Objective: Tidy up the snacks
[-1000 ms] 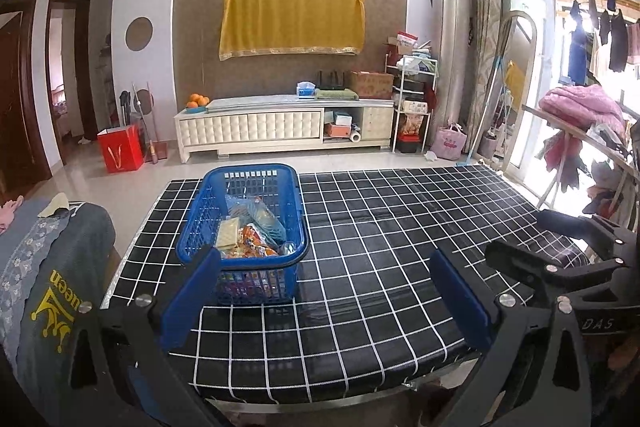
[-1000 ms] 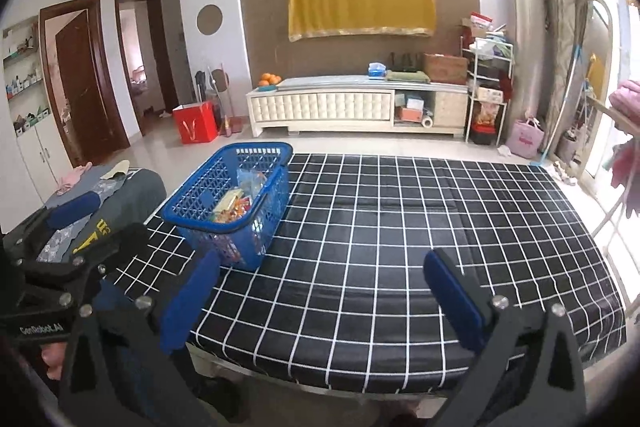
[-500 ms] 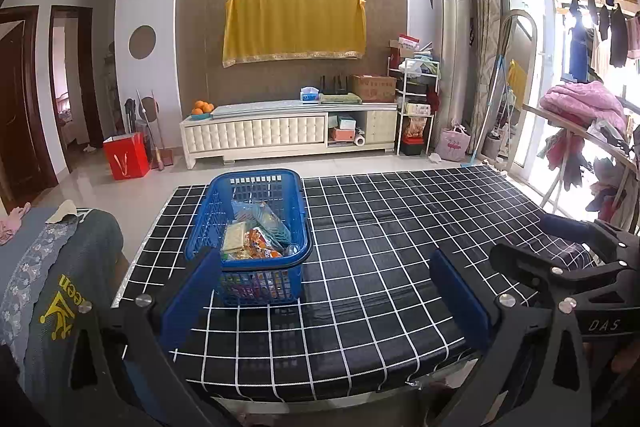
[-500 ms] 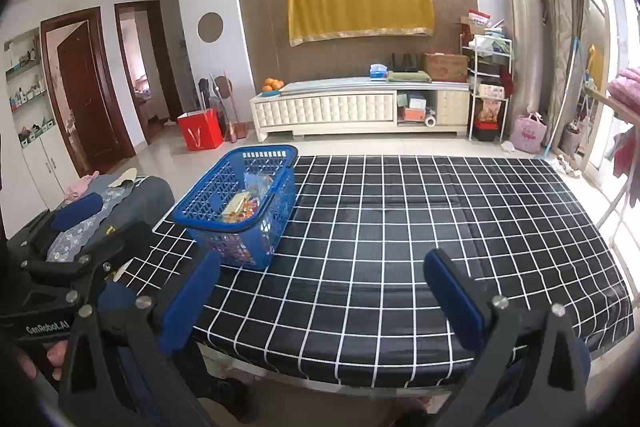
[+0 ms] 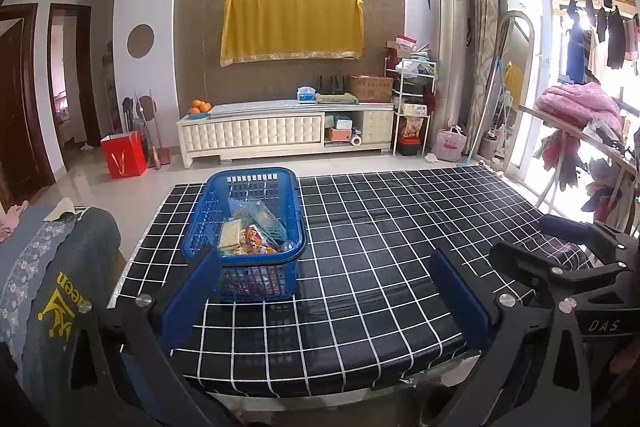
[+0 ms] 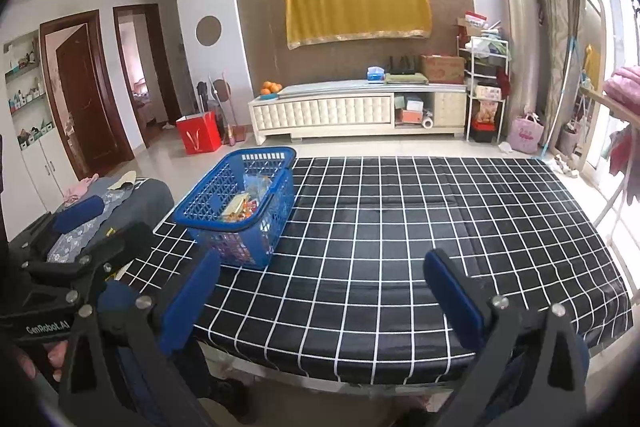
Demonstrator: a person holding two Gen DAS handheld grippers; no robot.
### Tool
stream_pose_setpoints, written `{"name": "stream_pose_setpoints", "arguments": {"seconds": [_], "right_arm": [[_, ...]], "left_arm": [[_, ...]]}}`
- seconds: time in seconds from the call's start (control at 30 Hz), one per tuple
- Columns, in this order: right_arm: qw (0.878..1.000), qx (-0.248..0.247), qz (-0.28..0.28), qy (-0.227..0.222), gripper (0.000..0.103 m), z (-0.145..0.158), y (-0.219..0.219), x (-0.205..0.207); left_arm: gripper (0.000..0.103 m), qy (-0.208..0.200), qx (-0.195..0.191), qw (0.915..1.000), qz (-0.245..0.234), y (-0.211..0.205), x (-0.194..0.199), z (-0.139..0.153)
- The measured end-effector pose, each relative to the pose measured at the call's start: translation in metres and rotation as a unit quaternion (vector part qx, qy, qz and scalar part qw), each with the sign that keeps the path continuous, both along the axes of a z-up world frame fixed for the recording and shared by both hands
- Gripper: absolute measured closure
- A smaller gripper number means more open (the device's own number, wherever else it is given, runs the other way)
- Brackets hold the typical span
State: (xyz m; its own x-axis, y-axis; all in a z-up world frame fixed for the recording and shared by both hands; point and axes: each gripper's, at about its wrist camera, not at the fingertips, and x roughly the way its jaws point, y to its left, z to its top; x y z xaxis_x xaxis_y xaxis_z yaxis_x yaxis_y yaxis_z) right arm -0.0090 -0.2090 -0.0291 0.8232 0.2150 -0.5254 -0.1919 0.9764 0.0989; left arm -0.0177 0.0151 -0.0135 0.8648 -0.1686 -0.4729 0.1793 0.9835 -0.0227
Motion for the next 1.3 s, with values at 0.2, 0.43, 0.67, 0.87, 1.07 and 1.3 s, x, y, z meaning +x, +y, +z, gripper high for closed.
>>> {"name": "stream_pose_setpoints", "arguments": {"seconds": [0.2, 0.43, 0.67, 0.87, 1.07, 1.3], "right_arm": [[1.000, -0.001, 0.000, -0.001, 0.000, 0.0010, -0.0002, -0.0007], [1.000, -0.001, 0.001, -0.004, 0.000, 0.0048, -0.0014, -0.0023], [1.000, -0.001, 0.002, -0.001, 0.000, 0.0064, -0.0015, -0.0017], [1.000, -0.008, -0.002, 0.009, 0.000, 0.0031, 0.0007, 0.0007], [1.000, -0.009, -0.004, 0.008, 0.000, 0.0036, 0.0007, 0.0002], [1.000, -0.006, -0.002, 0.011, 0.000, 0.0046, -0.0009, -0.0014]], "left_arm": [[0.000, -0.003, 0.001, 1.0000, 0.001, -0.0003, -0.0028, -0.0002], [0.000, -0.001, -0.007, 1.0000, -0.003, 0.0008, -0.0034, 0.0009], [0.000, -0.003, -0.006, 1.0000, -0.002, 0.0010, -0.0032, 0.0001], [0.000, 0.000, -0.017, 0.9998, -0.013, 0.0002, -0.0059, -0.0009], [0.000, -0.001, -0.017, 0.9997, -0.015, -0.0023, -0.0088, -0.0009], [0.000, 0.001, -0.019, 0.9998, -0.008, 0.0003, -0.0090, -0.0007]]}}
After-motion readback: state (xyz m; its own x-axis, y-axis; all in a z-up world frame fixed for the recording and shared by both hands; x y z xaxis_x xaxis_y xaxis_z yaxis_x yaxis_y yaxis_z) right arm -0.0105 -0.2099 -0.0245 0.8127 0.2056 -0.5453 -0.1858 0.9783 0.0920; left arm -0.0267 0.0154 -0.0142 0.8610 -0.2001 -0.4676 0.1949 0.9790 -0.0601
